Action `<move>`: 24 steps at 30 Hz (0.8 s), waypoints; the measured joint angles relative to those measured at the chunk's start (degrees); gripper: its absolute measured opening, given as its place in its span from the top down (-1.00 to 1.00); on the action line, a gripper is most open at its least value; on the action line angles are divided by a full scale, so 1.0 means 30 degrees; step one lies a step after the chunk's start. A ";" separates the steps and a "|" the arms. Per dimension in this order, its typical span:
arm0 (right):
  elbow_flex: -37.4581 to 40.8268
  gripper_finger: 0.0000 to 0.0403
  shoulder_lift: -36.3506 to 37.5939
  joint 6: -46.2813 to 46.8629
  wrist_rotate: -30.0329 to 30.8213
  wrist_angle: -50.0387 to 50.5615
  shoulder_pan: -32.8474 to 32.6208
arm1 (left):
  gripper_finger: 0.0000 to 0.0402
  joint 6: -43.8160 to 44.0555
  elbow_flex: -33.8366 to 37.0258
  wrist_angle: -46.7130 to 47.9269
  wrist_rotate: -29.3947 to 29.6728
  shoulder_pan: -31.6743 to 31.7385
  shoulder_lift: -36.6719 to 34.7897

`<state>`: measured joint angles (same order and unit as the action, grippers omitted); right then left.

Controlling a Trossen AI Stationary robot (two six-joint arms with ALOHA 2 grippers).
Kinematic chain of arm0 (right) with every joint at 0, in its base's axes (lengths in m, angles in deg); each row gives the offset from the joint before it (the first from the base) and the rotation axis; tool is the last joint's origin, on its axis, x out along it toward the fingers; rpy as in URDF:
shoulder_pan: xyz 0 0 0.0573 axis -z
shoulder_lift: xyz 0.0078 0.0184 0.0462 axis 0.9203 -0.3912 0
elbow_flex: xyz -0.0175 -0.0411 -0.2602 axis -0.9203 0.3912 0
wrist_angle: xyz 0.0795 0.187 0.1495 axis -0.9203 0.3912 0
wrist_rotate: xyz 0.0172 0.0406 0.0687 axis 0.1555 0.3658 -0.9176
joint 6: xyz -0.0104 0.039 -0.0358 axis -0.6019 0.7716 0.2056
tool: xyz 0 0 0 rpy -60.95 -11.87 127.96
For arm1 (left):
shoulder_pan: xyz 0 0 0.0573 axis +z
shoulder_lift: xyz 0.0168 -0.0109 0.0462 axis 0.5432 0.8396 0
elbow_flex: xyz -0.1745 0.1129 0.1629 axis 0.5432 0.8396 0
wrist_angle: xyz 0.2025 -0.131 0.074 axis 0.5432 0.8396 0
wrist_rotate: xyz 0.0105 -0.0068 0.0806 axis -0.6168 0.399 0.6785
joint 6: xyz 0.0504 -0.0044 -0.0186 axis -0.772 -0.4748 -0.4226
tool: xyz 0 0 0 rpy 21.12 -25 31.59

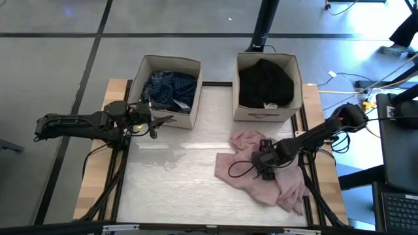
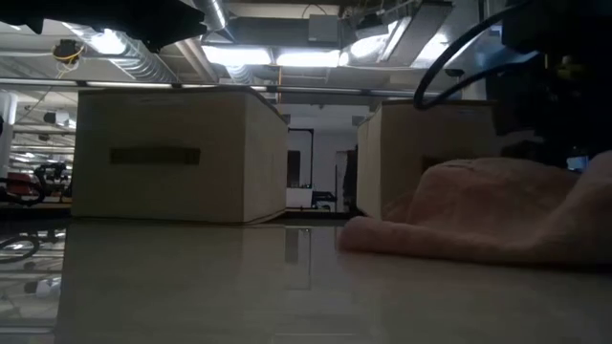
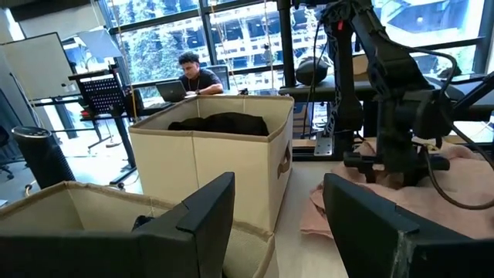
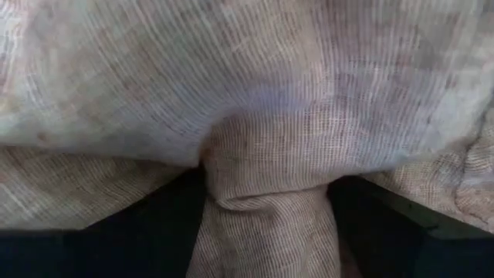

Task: Sort clothes
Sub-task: Put the pink shirt into the left laundry organizer

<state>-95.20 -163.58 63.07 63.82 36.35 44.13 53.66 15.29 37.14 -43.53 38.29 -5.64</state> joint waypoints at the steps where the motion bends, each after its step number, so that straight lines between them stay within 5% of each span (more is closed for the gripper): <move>1: -0.0014 -0.35 -0.0253 -0.0157 0.0000 0.0004 0.0003 | 0.06 -0.0003 0.0000 -0.0019 0.0000 0.0000 0.0002; 5: -0.0080 -0.08 -0.0769 -0.1061 0.0095 -0.0140 0.0003 | 0.06 0.0004 0.0000 -0.0031 0.0000 -0.0001 0.0000; 14: 0.0001 0.89 -0.0908 -0.3068 0.2369 -0.0871 -0.0011 | 0.06 0.0009 0.0000 -0.0025 0.0000 0.0000 0.0002; 24: 0.0262 0.93 -0.1143 -0.7129 0.6798 -0.4902 0.0025 | 0.06 0.0004 0.0000 -0.0025 0.0003 0.0000 0.0003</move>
<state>-94.41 -167.01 41.69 84.21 21.65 44.21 53.67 15.29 37.07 -43.52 38.29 -5.63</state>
